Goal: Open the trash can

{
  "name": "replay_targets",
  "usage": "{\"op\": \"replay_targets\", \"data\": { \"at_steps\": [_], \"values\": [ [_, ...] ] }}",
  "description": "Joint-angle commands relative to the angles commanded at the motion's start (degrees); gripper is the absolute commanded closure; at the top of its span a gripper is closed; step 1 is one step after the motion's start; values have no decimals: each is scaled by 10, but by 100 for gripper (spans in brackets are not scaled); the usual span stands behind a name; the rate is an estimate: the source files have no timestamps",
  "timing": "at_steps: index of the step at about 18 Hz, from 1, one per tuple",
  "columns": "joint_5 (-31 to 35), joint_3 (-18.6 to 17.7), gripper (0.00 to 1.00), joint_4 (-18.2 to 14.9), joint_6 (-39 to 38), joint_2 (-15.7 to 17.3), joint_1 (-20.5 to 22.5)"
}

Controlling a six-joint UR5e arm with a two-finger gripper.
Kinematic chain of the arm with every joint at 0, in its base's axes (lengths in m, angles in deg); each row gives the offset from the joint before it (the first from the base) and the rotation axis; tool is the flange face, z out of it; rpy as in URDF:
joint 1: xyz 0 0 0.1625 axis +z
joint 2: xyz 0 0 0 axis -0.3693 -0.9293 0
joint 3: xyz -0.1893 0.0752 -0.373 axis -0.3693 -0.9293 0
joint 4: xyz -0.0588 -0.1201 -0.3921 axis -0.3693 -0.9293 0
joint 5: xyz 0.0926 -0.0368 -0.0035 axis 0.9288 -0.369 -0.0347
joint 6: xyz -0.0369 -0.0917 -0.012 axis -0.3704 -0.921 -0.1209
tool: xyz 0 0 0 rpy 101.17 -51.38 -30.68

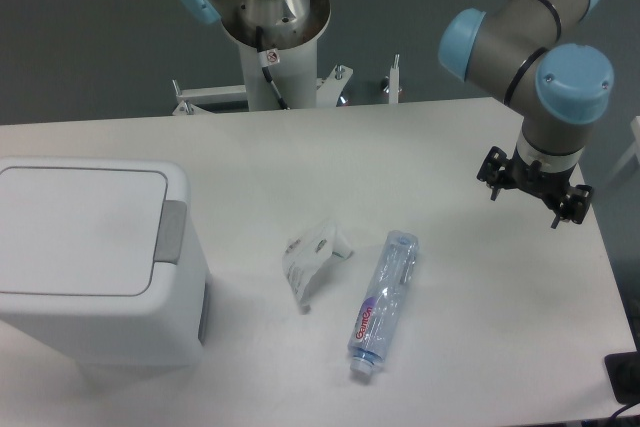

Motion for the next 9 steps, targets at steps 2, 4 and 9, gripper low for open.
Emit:
{"op": "replay_targets", "data": {
  "at_steps": [2,4,9],
  "values": [
    [0,0,0,-3,0,0,0],
    [-3,-1,0,-3,0,1,0],
    [-5,-8,0,2,-1,4,2]
  ]
}}
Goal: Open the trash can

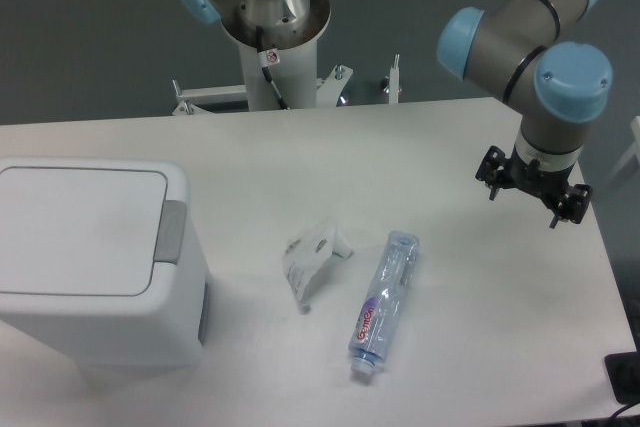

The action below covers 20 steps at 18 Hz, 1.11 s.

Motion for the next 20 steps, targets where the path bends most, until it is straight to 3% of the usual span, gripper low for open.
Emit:
{"op": "replay_targets", "data": {
  "at_steps": [3,6,11,13,20],
  "values": [
    [-19,-14,0,22,-5,7,3],
    [-51,-31,0,43,-75,17,3],
    [-64,-40,0,43,-80,25,-4],
    [-107,-37,0,41,-122,30,-7],
    [-139,-13,0,23,-263,41,-68]
  ]
}}
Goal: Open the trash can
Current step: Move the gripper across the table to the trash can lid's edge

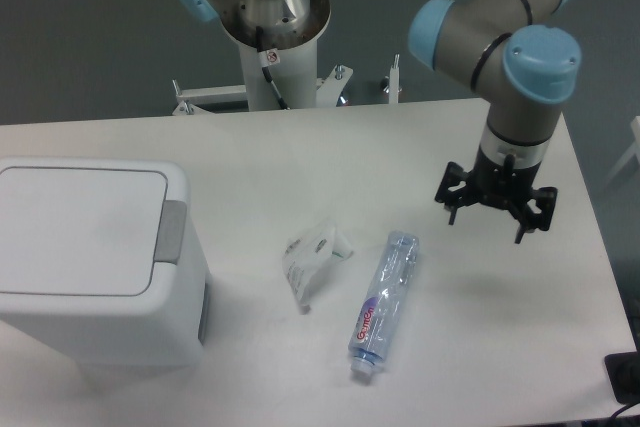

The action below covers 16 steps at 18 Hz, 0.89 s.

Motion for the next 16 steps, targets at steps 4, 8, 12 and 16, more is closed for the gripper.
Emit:
{"op": "replay_targets", "data": {
  "at_steps": [4,8,12,16],
  "values": [
    [-9,33,0,-25,-66,-6,-31],
    [-42,72,0,-68,-113,-6,-49],
    [-65,127,0,-162,-143,0,-72],
    [-82,167,0,-186,-199,-1,-106]
  ]
}}
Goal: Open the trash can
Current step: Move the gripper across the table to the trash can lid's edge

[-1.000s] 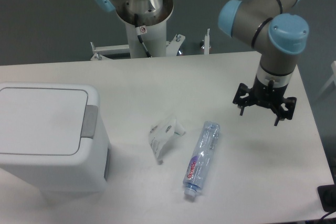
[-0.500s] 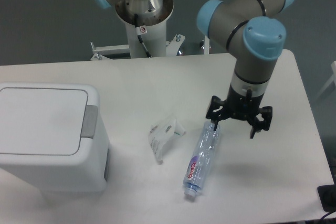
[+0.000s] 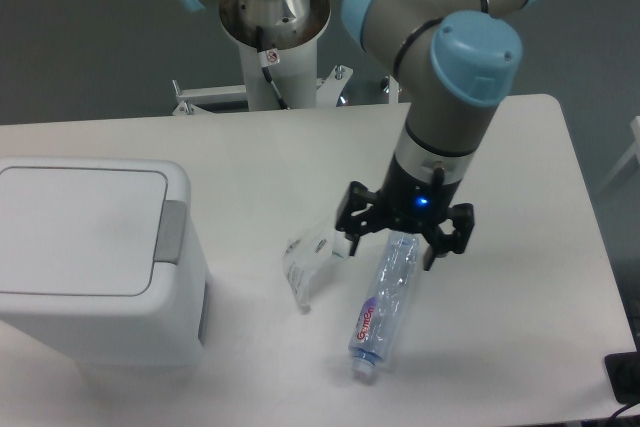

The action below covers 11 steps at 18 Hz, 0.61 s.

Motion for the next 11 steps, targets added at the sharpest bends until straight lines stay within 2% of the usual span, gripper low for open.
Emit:
{"op": "replay_targets", "data": {
  "at_steps": [4,7,11],
  "values": [
    [-31,-2,0,-2,-24,3,-48],
    [-48,-9,0,-2,-69,20,-83],
    [-46,-24,0,-6,-79,27,-88]
  ]
}}
